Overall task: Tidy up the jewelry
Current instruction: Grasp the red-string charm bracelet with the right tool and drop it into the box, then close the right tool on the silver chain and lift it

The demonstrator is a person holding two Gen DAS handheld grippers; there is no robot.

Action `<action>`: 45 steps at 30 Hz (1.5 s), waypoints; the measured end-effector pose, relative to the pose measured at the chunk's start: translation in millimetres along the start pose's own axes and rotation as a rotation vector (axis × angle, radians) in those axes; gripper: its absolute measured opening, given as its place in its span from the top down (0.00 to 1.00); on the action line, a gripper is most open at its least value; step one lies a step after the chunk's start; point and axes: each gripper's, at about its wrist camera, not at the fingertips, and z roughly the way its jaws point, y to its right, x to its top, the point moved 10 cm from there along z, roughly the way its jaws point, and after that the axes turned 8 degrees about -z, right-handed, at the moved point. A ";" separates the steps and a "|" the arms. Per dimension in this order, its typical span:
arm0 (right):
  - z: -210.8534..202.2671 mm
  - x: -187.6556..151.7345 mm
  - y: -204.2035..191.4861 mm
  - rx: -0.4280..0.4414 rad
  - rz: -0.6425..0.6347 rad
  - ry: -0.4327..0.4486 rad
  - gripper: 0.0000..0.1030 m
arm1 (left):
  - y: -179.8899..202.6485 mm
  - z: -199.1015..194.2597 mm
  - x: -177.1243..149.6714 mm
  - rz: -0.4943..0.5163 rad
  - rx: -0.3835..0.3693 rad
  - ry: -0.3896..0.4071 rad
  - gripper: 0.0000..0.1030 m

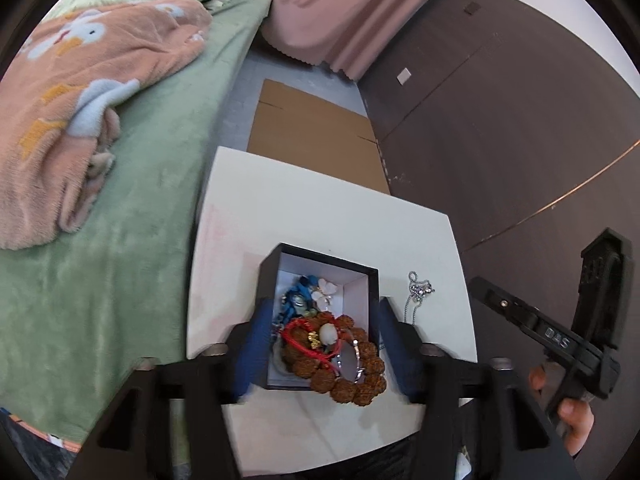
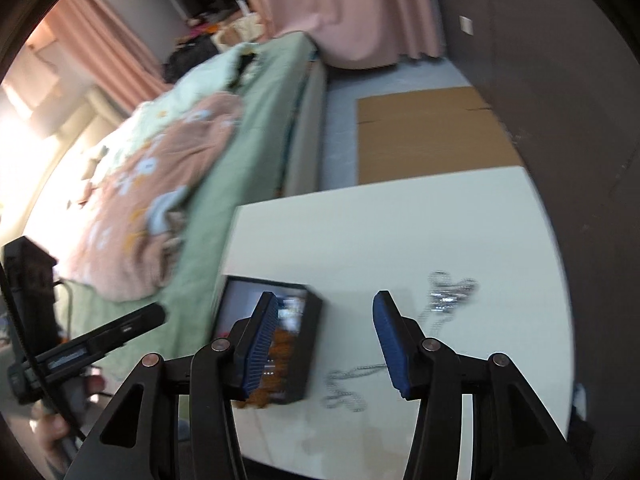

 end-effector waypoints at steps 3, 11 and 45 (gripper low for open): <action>6.4 -5.3 28.4 -0.061 0.024 -0.022 0.51 | 9.1 6.5 -2.0 0.010 -0.013 0.009 0.08; 41.7 -19.9 82.9 -0.133 0.104 -0.088 0.51 | 28.8 31.7 -10.6 0.046 0.011 -0.030 0.08; 34.1 -19.5 79.6 -0.147 0.096 -0.045 0.87 | 5.2 15.9 -9.8 -0.084 -0.016 0.068 0.08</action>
